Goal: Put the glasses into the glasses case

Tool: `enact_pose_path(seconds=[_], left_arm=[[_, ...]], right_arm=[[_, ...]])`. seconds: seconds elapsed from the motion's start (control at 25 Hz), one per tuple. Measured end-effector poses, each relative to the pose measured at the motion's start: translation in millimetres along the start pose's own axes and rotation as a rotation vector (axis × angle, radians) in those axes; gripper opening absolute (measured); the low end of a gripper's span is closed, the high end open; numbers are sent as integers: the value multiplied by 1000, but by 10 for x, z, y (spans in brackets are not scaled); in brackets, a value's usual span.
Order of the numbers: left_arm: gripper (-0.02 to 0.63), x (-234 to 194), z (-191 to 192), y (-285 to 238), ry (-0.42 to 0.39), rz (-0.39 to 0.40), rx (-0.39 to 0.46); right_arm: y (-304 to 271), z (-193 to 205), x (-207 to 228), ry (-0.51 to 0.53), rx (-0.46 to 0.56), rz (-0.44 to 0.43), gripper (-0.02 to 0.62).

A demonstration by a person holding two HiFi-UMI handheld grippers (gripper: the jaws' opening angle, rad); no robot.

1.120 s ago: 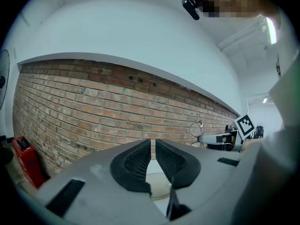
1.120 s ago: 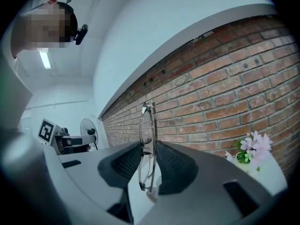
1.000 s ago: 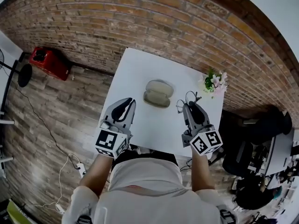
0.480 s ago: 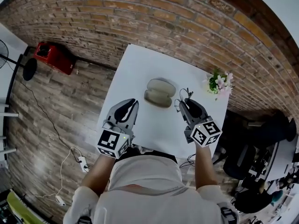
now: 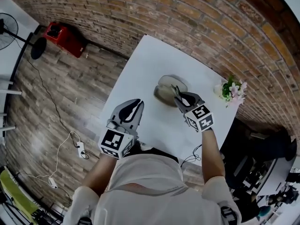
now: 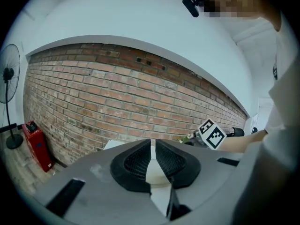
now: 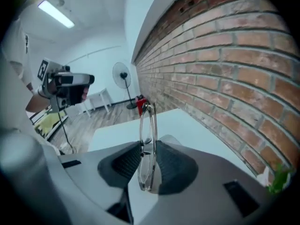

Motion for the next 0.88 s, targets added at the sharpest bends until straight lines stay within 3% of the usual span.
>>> enact_pose_path(seconds=[0.12, 0.28, 0.44, 0.64, 0.76, 0.88], left_arm=[[40, -32, 72, 29, 11, -14, -16], [40, -82, 132, 61, 29, -30, -29], [40, -140, 188, 79, 36, -37, -39], [40, -180, 266, 71, 44, -36, -52], [40, -171, 301, 48, 50, -32, -58], [40, -185, 323, 44, 54, -32, -62]], right_arm=[[-271, 25, 26, 102, -137, -25, 153], [-507, 75, 47, 192, -220, 25, 153], [-664, 215, 27, 180, -290, -28, 153], [-858, 277, 113, 187, -453, -110, 153], [-937, 258, 174, 210, -473, -72, 155], [-1000, 313, 154, 337, -492, 40, 155]])
Point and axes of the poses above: the fingertips, and each gripper's own axes: y backward along the fingers, x to its right, z out of its underside, the point moved 6 cm from there along y, backward along the fingers, and after that the axes turned 15 degrees about -y, right-handed, at the moved point
